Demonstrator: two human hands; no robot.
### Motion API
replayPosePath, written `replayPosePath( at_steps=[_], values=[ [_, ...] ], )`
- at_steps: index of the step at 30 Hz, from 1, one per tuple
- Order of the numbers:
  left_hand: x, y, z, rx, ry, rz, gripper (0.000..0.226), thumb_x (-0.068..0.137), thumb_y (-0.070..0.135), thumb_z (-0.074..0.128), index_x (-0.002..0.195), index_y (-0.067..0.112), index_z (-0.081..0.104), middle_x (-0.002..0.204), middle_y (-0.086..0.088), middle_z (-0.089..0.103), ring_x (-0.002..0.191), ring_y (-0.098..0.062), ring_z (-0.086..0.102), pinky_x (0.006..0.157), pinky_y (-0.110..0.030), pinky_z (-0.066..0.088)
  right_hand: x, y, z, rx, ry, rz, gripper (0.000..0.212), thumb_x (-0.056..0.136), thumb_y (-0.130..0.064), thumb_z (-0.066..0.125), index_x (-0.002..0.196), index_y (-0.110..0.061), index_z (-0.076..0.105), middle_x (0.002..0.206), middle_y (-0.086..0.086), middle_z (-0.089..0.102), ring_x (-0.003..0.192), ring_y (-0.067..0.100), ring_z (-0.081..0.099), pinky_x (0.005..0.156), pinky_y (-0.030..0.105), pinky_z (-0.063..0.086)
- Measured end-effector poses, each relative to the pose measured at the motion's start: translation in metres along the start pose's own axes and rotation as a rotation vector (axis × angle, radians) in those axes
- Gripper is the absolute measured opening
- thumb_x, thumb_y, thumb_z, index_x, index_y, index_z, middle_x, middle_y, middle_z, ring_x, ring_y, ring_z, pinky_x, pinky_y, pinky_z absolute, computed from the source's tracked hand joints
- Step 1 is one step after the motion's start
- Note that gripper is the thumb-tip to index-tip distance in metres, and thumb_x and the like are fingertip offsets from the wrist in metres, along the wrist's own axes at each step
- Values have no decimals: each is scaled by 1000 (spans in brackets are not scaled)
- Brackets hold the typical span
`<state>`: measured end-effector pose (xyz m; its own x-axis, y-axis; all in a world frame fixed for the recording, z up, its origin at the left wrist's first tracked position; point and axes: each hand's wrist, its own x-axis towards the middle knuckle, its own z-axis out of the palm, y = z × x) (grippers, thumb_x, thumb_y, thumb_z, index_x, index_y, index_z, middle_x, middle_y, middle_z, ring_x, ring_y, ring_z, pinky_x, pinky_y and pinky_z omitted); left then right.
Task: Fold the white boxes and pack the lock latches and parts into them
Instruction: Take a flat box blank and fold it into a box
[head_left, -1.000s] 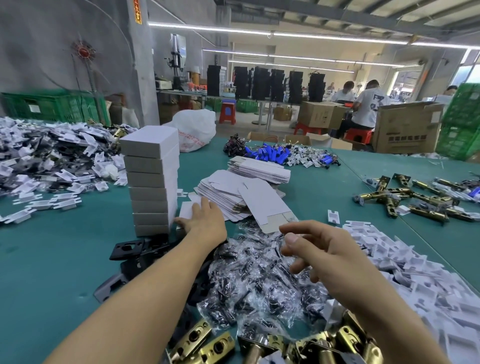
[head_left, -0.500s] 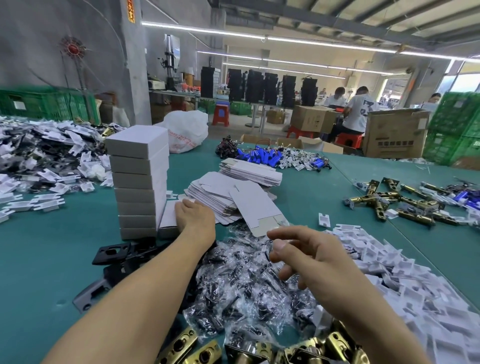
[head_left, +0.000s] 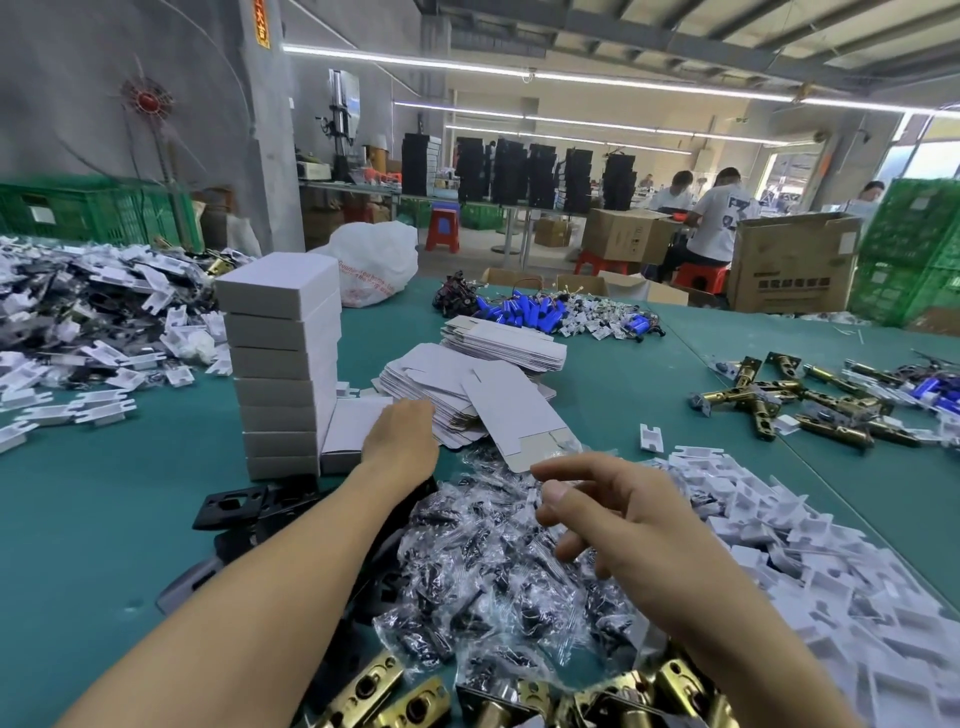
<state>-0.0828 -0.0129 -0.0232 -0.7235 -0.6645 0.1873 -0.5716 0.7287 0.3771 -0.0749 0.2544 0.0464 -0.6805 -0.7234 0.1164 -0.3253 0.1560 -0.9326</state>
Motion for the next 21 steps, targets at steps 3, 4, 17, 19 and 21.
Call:
replayPosePath(
  at_steps=[3, 4, 17, 19, 21],
  values=[
    [-12, 36, -2, -97, 86, -18, 35, 104, 30, 35, 134, 15, 46, 118, -11, 64, 95, -30, 57, 74, -40, 43, 1, 0, 2, -20, 4, -7, 12, 92, -33, 61, 100, -38, 68, 84, -11, 73, 66, 6, 70, 52, 9, 44],
    [-15, 48, 0, -124, 56, -53, 44, 103, 44, 33, 136, 16, 39, 118, -11, 63, 95, -32, 57, 76, -40, 42, 1, 0, 2, -22, 5, -8, 12, 92, -32, 61, 99, -38, 69, 84, -11, 73, 65, 6, 69, 52, 9, 44],
    [-39, 89, -2, -734, 88, -92, 62, 88, 19, 61, 141, 35, 34, 89, 5, 64, 94, -21, 60, 85, -42, 52, 7, 9, -6, -129, 166, 28, 16, 90, -39, 62, 106, -40, 66, 101, -10, 67, 89, 6, 65, 77, 27, 51],
    [-45, 97, -16, -821, 30, -51, 54, 85, 21, 65, 133, 30, 43, 89, 7, 62, 86, -12, 60, 75, -34, 50, 8, 11, -10, -255, 219, 58, 35, 91, -41, 60, 126, -40, 55, 120, -6, 58, 109, 12, 58, 97, 41, 48],
    [-53, 104, -31, -906, -29, -2, 38, 82, 19, 67, 118, 23, 55, 84, 7, 63, 72, -4, 60, 60, -25, 46, 7, 10, -12, -346, 256, 62, 48, 93, -40, 59, 139, -37, 45, 138, -2, 46, 127, 17, 46, 109, 43, 38]
  ],
)
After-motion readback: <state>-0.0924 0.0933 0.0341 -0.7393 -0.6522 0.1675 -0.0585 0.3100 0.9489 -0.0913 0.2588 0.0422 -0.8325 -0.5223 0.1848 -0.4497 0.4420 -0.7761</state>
